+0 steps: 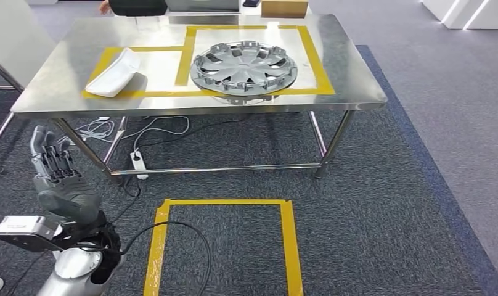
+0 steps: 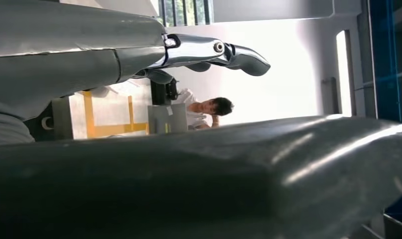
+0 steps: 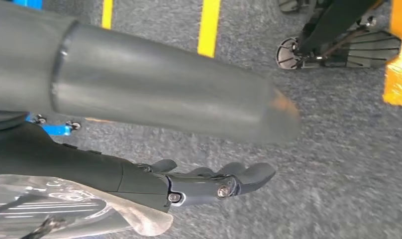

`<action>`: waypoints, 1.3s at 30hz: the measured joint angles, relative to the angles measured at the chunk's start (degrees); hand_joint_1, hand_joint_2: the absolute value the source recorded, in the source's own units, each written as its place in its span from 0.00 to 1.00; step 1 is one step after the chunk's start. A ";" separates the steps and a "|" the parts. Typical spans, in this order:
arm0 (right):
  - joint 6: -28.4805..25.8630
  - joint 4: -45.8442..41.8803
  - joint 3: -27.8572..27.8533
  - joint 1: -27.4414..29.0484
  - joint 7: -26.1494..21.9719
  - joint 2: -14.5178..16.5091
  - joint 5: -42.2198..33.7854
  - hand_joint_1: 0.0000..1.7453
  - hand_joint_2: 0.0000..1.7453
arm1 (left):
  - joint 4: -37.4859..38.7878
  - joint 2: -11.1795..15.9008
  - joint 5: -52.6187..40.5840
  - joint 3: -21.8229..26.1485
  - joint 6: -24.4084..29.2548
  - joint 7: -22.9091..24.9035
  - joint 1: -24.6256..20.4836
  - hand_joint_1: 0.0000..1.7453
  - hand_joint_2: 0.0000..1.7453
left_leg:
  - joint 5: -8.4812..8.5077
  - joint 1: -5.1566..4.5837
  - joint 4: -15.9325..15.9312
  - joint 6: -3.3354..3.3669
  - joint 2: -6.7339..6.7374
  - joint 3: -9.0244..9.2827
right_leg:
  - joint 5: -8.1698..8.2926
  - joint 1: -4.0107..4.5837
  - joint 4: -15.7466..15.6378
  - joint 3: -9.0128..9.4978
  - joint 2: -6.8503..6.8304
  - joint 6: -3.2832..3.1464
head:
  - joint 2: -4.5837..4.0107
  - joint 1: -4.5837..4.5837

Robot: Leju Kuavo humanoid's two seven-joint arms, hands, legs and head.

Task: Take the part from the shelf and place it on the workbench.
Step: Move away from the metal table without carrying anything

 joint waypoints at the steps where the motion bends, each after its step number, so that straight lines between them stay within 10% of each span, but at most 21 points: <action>1: -0.01 0.01 0.00 -0.02 0.01 0.00 0.04 0.00 0.00 | 0.01 -0.08 -0.03 0.02 0.08 0.05 -0.04 0.00 0.00 | 0.44 -0.01 -0.02 0.36 0.12 -0.51 | -2.45 0.00 2.94 -1.13 -0.04 0.08 | 0.00 0.11; 3: -0.02 0.05 0.02 -0.05 0.03 0.03 0.10 0.00 0.00 | 0.08 -0.22 -0.06 0.03 0.34 0.22 -0.01 0.00 0.00 | 1.33 -0.27 0.05 0.74 0.24 -1.83 | -6.84 0.03 10.31 -3.43 -0.09 0.21 | 0.00 0.25; 5: -0.05 0.08 0.02 -0.04 0.08 0.04 0.18 0.00 0.00 | 0.23 -0.32 -0.08 0.03 0.64 0.33 0.03 0.00 0.00 | 2.12 -0.56 0.11 0.78 0.31 -3.13 | -7.01 0.08 13.06 -3.16 -0.11 0.14 | 0.00 0.24; 10: -0.08 0.07 0.02 -0.28 0.13 0.02 0.45 0.00 0.00 | 0.34 -0.37 0.26 0.15 1.08 0.32 0.08 0.00 0.00 | 3.84 -0.97 0.45 -0.12 0.39 -4.95 | -2.58 0.60 -2.69 7.89 -0.48 -1.13 | 0.00 0.19; 13: -0.10 0.09 0.03 -0.21 0.13 0.04 0.54 0.00 0.00 | 0.34 -0.37 0.65 0.18 1.15 0.32 0.08 0.00 0.00 | 4.79 -0.81 0.36 -1.14 0.50 -5.11 | -2.69 0.78 -4.77 8.25 -0.49 -1.87 | 0.00 0.18; 15: -0.14 0.10 0.03 -0.06 0.10 0.07 0.58 0.00 0.00 | 0.34 -0.37 0.89 0.20 1.21 0.32 0.10 0.00 0.00 | 3.20 -0.62 1.83 -1.88 0.28 -5.65 | -1.91 0.63 -5.03 7.94 -0.63 -2.58 | 0.00 0.07; 18: -0.26 0.10 0.03 -0.04 -0.03 0.08 0.66 0.00 0.00 | 0.36 -0.34 1.09 0.26 1.36 0.32 0.28 0.00 0.00 | -3.58 -0.17 11.23 -2.84 0.06 -8.43 | -0.97 0.56 -5.08 7.10 -0.81 -3.28 | 0.00 -0.18; 21: -0.30 0.11 0.03 0.06 -0.16 0.08 0.84 0.00 0.00 | 0.42 -0.31 1.09 0.27 1.57 0.31 0.56 0.00 0.00 | -4.17 0.10 14.62 -3.12 0.06 -7.88 | -0.38 0.60 -4.77 6.68 -0.70 -3.15 | 0.00 -0.19; 25: -0.16 0.15 -0.01 -0.05 -0.28 0.16 0.70 0.00 0.00 | 0.44 -0.30 1.09 0.31 1.75 0.17 0.65 0.00 0.00 | 0.77 -0.09 2.51 -1.97 -0.23 -0.63 | -0.22 0.59 -4.09 6.05 -0.50 -2.53 | 0.00 -0.13; 30: 0.01 0.15 -0.27 -0.17 -0.10 0.19 0.38 0.00 0.00 | 0.43 -0.36 1.08 0.45 1.79 -0.15 0.69 0.00 0.00 | 0.57 -0.06 -0.52 -0.34 0.17 -0.14 | -0.96 0.66 -2.71 4.21 -0.36 -1.01 | 0.00 0.00; 35: 0.31 0.17 -0.30 -0.04 -0.20 0.15 0.65 0.00 0.00 | 0.44 -0.37 1.05 0.60 1.98 -0.27 1.40 0.00 0.00 | 0.94 -0.02 -0.89 0.36 1.41 -0.63 | -7.02 0.43 12.27 -3.29 -0.37 -0.20 | 0.00 0.31; 39: 0.34 0.17 -0.30 -0.07 -0.03 -0.01 1.34 0.00 0.00 | 0.09 -0.29 0.92 0.76 2.42 -0.31 2.61 0.00 0.00 | 0.78 -0.15 -0.28 -0.03 2.49 -0.68 | -0.56 0.52 0.97 2.15 -2.12 -0.20 | 0.00 0.37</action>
